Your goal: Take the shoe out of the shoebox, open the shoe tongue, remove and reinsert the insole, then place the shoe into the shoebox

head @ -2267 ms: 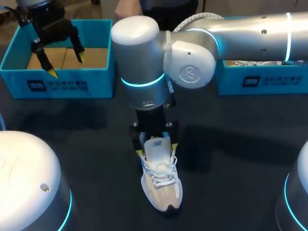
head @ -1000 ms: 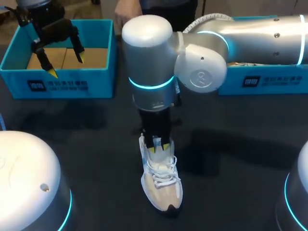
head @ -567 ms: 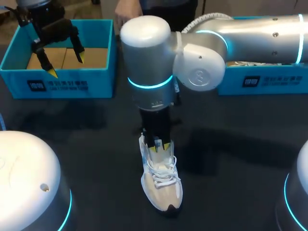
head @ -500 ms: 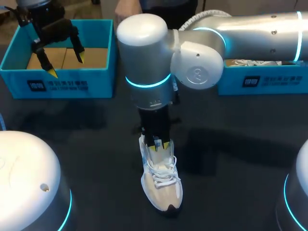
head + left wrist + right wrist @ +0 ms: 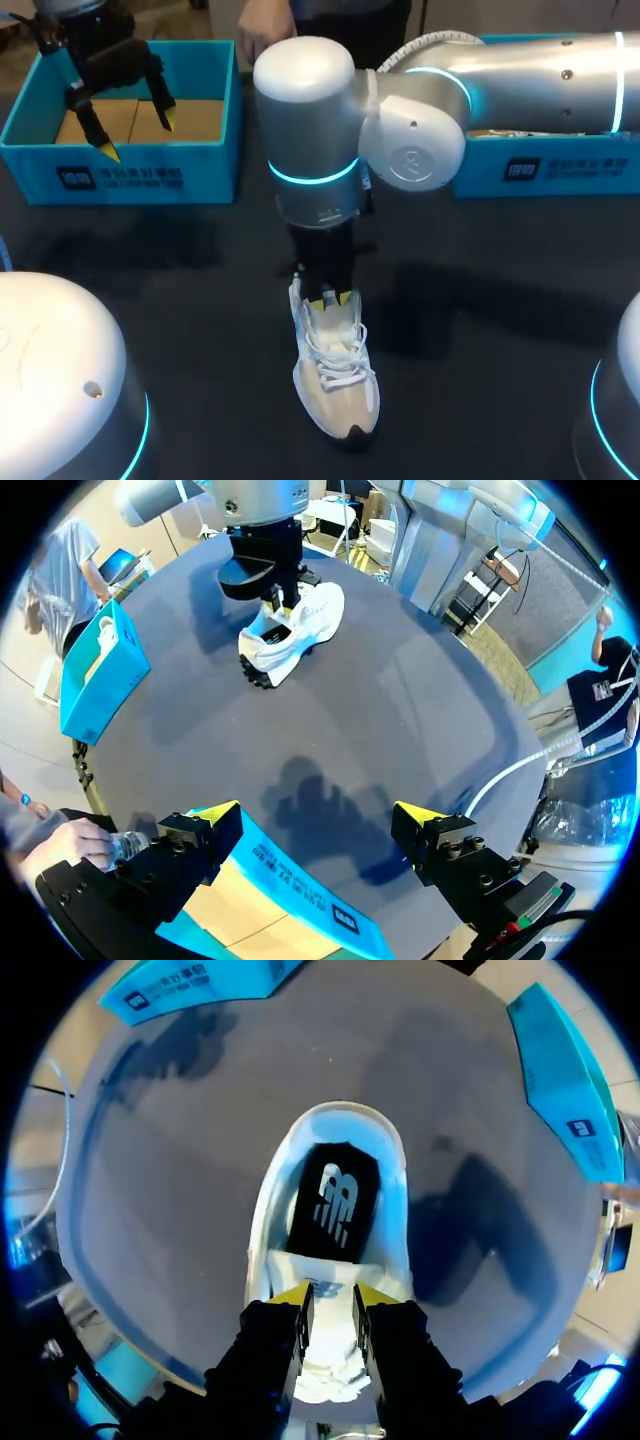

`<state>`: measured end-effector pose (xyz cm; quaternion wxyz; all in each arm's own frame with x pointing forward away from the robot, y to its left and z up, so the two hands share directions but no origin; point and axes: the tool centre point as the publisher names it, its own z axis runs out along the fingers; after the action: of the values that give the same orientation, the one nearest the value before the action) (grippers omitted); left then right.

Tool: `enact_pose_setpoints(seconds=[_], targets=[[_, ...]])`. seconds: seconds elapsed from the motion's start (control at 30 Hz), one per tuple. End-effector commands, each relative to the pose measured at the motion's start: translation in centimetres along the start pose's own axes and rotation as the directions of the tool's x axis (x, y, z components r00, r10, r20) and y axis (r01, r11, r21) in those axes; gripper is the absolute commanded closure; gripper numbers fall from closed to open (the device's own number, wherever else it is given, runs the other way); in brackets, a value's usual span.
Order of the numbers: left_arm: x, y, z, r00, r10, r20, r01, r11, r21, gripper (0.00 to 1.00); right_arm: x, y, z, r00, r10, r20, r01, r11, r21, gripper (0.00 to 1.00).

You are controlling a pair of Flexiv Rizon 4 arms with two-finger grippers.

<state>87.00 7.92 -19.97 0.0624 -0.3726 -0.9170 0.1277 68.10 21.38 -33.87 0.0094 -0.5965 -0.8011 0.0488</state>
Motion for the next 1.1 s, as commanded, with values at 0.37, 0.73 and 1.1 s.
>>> enact_pose_setpoints(seconds=[0.37,0.73,1.1], targets=[[0.0,0.1,0.0,1.000,0.001,-0.003,-0.001,1.000,-0.002,0.00,-1.8,1.6,-6.9,0.753,-0.650,0.098,0.657,0.748,-0.089,0.00],[0.0,0.1,0.0,1.000,0.001,-0.003,-0.001,1.000,-0.002,0.00,-2.1,3.0,-8.5,0.363,-0.915,0.177,0.930,0.343,-0.130,0.00],[0.0,0.1,0.0,1.000,0.001,-0.003,-0.001,1.000,-0.002,0.00,-2.2,6.7,-6.5,0.289,-0.947,0.140,0.956,0.276,-0.101,0.00]])
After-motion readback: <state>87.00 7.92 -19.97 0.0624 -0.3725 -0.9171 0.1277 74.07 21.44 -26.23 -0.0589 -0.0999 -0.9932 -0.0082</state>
